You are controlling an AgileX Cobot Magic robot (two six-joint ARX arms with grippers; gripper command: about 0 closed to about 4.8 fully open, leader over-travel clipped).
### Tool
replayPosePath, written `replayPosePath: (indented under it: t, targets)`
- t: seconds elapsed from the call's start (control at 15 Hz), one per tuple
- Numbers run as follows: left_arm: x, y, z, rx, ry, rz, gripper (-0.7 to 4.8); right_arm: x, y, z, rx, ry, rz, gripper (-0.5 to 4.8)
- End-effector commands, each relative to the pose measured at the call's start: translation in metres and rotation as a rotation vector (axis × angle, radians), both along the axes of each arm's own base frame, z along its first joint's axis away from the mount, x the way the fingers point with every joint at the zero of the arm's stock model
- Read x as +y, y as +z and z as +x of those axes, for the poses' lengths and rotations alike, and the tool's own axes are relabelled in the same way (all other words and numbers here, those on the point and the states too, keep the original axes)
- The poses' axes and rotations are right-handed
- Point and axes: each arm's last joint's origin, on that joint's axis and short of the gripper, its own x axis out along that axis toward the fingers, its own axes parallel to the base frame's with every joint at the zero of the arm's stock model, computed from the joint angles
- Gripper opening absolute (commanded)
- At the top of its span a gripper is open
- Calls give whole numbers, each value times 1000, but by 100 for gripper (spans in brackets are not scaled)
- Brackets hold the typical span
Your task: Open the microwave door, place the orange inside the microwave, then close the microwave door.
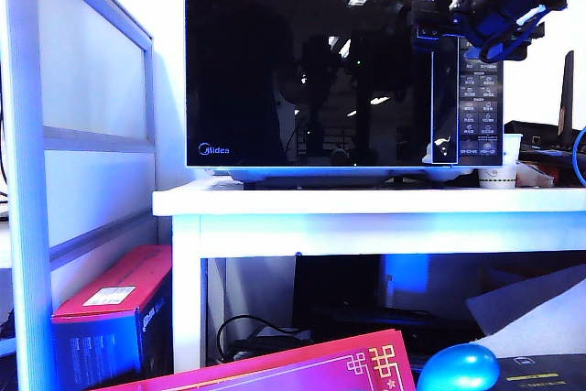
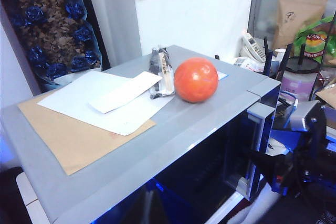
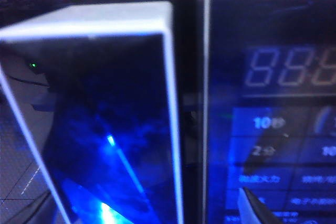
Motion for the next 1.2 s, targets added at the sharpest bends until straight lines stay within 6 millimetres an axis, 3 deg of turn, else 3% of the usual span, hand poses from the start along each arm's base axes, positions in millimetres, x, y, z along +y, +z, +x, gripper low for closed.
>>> replayPosePath:
  t: [0.07,0.13,0.2,0.53,0.86,1.06,1.13,1.2]
  targets:
    - [1,3,-2,-16,-5,-7,-4,1,3,1,-25,-2,0,362]
    - [1,3,-2,-15,-5,-7,-4,1,3,1,-27,-2,0,237]
    - [1,3,-2,-13,-5,-6,-4,0,3,1,-26,-3,-2,146]
    - [1,2,-2,-8,-5,-3,-4,0,6,-2,-20,9,-8,146]
    - [0,2,-2,-8,-5,-4,-4,-4,28,-23,19,9,-38,116]
    - [1,2,-2,-5,-5,-3,-4,-4,32,-28,30,14,-40,130]
    - [1,2,-2,-1,-5,-1,-4,-3,35,-30,24,71,-36,314]
    - [0,2,-2,0,-7,0,-4,-3,36,-31,19,90,-34,352]
